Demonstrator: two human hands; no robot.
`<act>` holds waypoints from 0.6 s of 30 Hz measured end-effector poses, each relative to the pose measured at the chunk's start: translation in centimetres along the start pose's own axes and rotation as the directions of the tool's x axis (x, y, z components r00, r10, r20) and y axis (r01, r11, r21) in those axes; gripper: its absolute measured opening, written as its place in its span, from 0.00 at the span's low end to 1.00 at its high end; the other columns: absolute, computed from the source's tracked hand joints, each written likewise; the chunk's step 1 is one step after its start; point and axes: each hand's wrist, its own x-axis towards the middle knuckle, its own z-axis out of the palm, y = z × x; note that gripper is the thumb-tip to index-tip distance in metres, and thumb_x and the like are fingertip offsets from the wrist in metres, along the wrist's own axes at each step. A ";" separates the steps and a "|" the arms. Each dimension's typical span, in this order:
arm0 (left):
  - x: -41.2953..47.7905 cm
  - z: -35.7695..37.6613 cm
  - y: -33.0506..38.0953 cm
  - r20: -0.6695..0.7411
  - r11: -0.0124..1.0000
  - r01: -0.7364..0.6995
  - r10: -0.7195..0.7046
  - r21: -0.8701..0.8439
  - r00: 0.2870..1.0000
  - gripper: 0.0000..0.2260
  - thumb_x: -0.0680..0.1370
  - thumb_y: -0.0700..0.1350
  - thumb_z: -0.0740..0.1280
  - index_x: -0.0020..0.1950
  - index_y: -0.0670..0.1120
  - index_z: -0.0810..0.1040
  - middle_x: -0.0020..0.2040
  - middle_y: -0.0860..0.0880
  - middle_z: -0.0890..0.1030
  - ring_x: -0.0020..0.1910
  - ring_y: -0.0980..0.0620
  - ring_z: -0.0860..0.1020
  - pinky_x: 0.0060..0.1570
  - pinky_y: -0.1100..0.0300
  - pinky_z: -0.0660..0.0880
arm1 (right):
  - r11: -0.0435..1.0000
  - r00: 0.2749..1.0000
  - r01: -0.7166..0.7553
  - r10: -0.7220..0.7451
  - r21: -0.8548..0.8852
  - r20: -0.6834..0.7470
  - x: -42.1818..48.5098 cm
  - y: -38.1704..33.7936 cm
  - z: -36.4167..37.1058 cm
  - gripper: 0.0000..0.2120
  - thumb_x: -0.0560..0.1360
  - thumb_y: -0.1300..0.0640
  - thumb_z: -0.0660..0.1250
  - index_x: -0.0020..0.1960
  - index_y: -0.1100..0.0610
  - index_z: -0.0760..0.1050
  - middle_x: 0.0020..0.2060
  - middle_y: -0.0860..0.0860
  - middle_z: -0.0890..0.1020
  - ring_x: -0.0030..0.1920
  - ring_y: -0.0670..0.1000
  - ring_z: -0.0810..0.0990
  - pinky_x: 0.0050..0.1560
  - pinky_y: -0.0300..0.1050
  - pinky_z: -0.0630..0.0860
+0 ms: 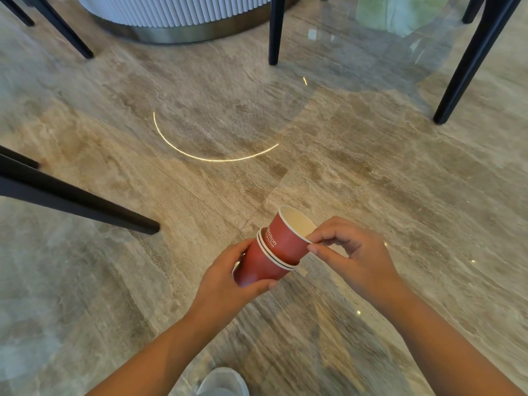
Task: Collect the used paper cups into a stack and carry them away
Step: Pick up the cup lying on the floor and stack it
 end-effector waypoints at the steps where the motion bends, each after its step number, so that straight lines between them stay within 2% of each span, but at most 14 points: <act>1: 0.0 0.0 0.1 0.000 1.000 -0.003 0.003 0.004 1.000 0.28 0.63 0.50 0.78 0.54 0.69 0.68 0.53 0.65 0.74 0.53 0.75 0.69 0.45 0.81 0.64 | 1.000 1.000 -0.002 0.002 -0.002 0.018 -0.1 0.0 0.1 0.12 0.69 0.64 0.71 0.41 0.47 0.80 0.39 0.44 0.82 0.43 0.48 0.79 0.47 0.45 0.75; 3: -0.1 0.0 0.2 -0.001 1.000 -0.009 0.009 0.010 1.000 0.28 0.63 0.50 0.78 0.54 0.69 0.67 0.53 0.65 0.74 0.53 0.74 0.69 0.45 0.81 0.64 | 1.000 0.999 -0.007 0.007 -0.004 0.050 -0.2 0.0 0.4 0.11 0.69 0.64 0.71 0.41 0.47 0.81 0.40 0.43 0.82 0.44 0.48 0.79 0.48 0.43 0.75; 6: 0.0 0.0 0.4 -0.003 1.000 0.001 -0.001 -0.007 1.000 0.28 0.63 0.50 0.78 0.54 0.69 0.68 0.53 0.66 0.74 0.53 0.75 0.69 0.45 0.81 0.64 | 0.999 0.996 -0.035 0.035 0.006 0.077 -0.3 -0.2 0.8 0.09 0.69 0.64 0.71 0.41 0.50 0.82 0.39 0.44 0.81 0.45 0.43 0.79 0.47 0.32 0.71; 8: 0.0 -0.1 0.7 -0.006 1.000 0.006 -0.006 -0.028 1.000 0.27 0.61 0.55 0.77 0.54 0.69 0.68 0.53 0.67 0.74 0.53 0.74 0.69 0.45 0.81 0.64 | 0.999 0.994 -0.042 0.041 0.009 0.100 -0.4 -0.3 1.0 0.08 0.69 0.65 0.71 0.41 0.53 0.82 0.38 0.44 0.81 0.44 0.41 0.78 0.48 0.29 0.69; 11: 0.1 0.0 0.9 -0.005 0.998 0.015 -0.015 -0.057 1.000 0.27 0.57 0.62 0.72 0.54 0.69 0.68 0.53 0.68 0.74 0.54 0.75 0.69 0.45 0.81 0.64 | 0.999 0.989 -0.041 0.039 0.014 0.142 -0.5 -0.5 1.1 0.08 0.69 0.66 0.71 0.42 0.54 0.82 0.39 0.46 0.80 0.44 0.39 0.78 0.49 0.28 0.69; 16: 0.1 0.0 1.0 0.004 0.997 0.019 -0.019 -0.077 1.000 0.28 0.57 0.62 0.72 0.55 0.68 0.69 0.54 0.66 0.75 0.54 0.74 0.69 0.46 0.82 0.64 | 0.998 0.990 -0.055 0.056 -0.013 0.130 -0.4 -0.3 0.7 0.09 0.68 0.61 0.72 0.45 0.49 0.81 0.42 0.43 0.80 0.47 0.41 0.77 0.50 0.29 0.68; 18: 0.1 -0.1 1.0 0.012 0.998 0.015 -0.014 -0.067 1.000 0.28 0.57 0.62 0.72 0.56 0.67 0.68 0.55 0.65 0.75 0.54 0.74 0.69 0.46 0.82 0.64 | 0.997 0.991 -0.071 0.073 -0.020 0.112 -0.3 0.1 0.4 0.13 0.67 0.56 0.73 0.49 0.45 0.79 0.46 0.40 0.79 0.51 0.43 0.76 0.52 0.35 0.70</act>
